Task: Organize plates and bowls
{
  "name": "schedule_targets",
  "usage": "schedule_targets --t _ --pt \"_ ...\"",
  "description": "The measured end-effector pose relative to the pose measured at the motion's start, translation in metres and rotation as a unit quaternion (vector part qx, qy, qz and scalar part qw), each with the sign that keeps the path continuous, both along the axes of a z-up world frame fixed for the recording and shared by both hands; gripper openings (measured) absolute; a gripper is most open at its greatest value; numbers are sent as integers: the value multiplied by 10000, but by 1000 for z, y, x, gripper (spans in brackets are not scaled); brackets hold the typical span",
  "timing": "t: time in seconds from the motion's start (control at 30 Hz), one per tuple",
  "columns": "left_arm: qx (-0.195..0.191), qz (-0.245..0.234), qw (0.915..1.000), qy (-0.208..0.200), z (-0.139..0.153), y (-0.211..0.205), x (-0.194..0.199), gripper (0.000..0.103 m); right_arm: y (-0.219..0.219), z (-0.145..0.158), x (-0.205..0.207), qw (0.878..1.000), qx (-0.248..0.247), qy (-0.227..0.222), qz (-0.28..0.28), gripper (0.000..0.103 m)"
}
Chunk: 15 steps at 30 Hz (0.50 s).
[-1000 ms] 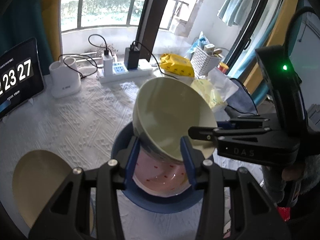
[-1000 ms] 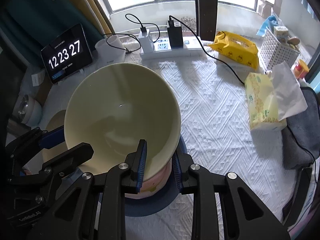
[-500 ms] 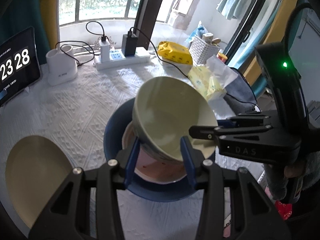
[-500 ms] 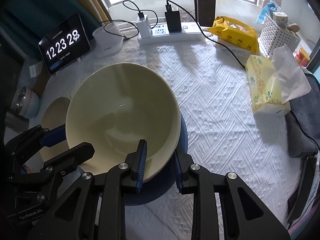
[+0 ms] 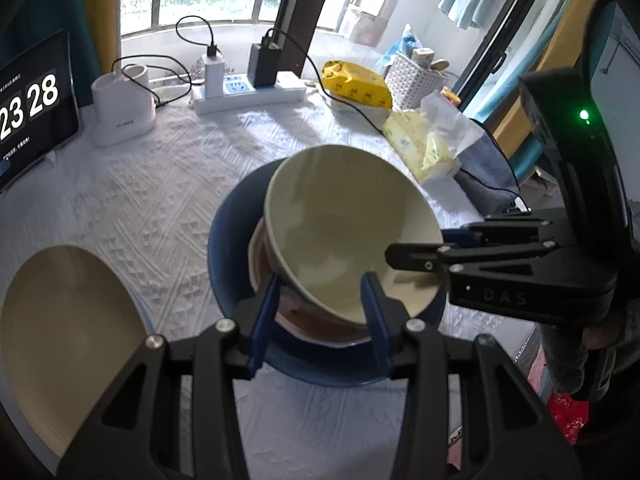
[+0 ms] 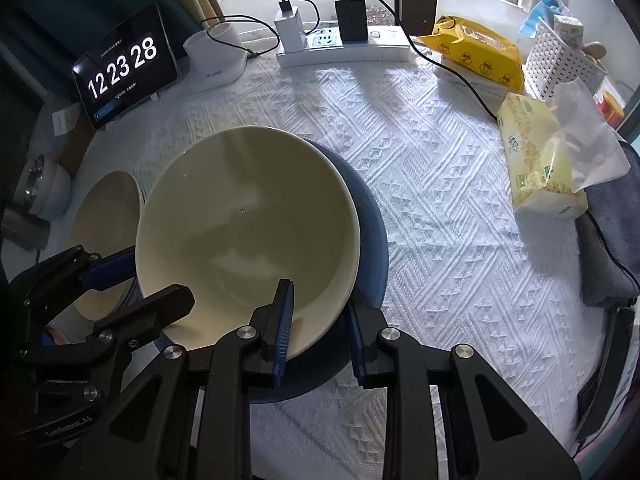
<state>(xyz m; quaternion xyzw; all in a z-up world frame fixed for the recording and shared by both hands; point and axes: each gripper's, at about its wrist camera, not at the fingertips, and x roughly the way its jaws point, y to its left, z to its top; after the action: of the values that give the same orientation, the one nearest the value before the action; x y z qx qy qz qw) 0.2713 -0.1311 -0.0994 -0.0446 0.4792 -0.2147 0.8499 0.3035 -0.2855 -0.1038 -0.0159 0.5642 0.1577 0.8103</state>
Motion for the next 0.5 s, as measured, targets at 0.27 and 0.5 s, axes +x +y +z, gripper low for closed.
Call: schedule_targets --t 0.27,0.5 --pt "-15 -7 9999 100 -5 1 0 43 3 -1 0 9999 -114 -6 52 27" --pt "-30 7 9999 140 -7 4 0 43 7 -4 1 9997 -204 13 110 27"
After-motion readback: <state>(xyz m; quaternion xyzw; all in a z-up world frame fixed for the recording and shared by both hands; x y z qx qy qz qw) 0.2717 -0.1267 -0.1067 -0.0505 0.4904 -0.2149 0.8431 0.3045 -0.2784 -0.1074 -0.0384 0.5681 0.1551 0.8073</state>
